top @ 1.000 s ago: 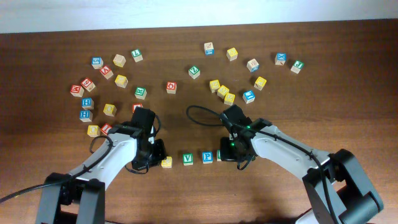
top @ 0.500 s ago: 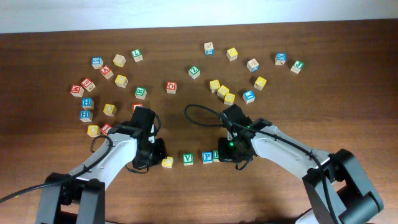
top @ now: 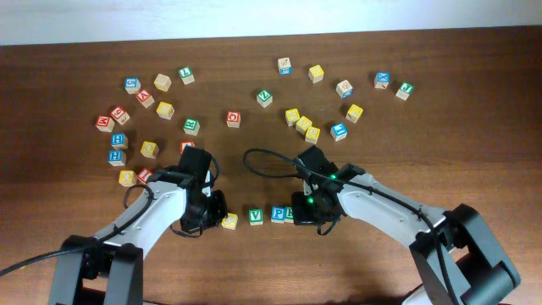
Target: Spell out CVPR
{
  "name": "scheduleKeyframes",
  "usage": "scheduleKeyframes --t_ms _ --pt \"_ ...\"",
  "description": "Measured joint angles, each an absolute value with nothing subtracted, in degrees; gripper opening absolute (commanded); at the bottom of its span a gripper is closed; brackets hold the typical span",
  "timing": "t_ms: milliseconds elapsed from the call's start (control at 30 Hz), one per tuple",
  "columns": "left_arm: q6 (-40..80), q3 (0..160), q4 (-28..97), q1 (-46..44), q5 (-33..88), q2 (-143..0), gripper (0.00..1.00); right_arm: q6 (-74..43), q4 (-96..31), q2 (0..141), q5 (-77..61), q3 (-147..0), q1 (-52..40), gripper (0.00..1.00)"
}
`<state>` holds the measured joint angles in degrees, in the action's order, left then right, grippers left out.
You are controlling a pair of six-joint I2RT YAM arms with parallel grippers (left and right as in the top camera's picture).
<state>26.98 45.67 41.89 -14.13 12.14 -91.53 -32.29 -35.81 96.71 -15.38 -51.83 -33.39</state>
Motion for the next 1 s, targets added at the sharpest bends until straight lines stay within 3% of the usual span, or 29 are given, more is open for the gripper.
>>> scheduleKeyframes --t_ms 1000 --pt "27.7 45.6 39.5 -17.1 11.2 -91.5 0.00 -31.9 -35.2 96.7 -15.4 -51.8 -33.4 0.04"
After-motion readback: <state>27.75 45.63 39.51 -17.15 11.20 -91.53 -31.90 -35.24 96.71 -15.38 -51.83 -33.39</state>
